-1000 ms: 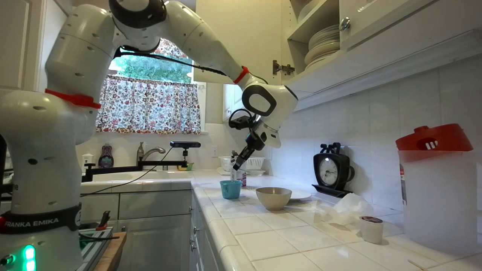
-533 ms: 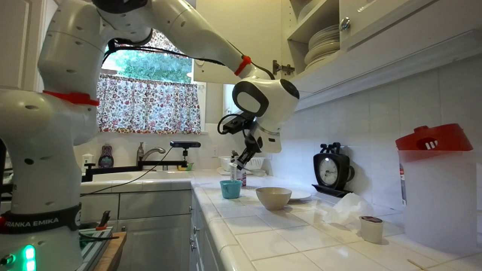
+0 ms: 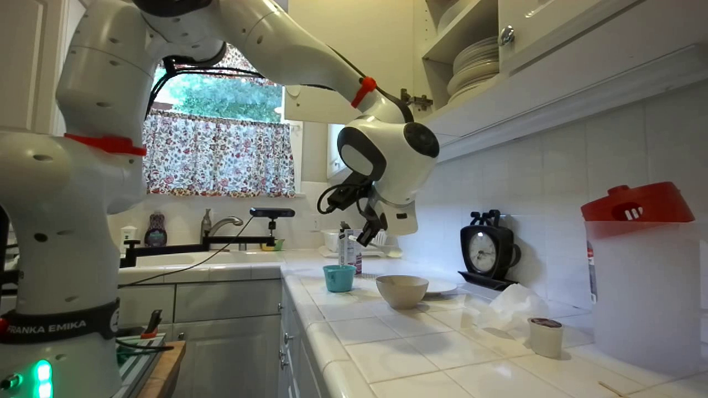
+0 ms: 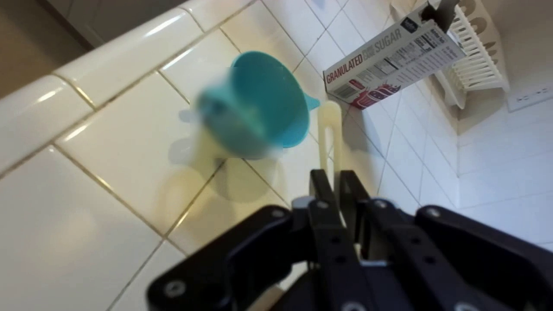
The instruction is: Use the plastic spoon to stir the contents of the ceramic bowl
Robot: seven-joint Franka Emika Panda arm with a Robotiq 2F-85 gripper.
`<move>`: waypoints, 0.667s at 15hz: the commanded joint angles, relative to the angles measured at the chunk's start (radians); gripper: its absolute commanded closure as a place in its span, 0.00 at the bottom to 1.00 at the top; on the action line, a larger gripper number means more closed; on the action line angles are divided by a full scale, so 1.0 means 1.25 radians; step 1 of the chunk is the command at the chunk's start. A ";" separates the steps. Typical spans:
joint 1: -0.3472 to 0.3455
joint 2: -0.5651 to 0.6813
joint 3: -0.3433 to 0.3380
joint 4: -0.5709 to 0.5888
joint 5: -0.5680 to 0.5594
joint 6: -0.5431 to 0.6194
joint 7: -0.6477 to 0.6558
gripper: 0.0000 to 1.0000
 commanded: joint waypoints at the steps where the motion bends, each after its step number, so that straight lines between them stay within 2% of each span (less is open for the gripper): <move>1: -0.013 0.008 -0.008 -0.012 0.093 -0.020 -0.090 0.97; 6: -0.027 0.054 -0.018 0.000 0.159 -0.073 -0.142 0.97; 10: -0.040 0.096 -0.028 0.018 0.160 -0.134 -0.147 0.97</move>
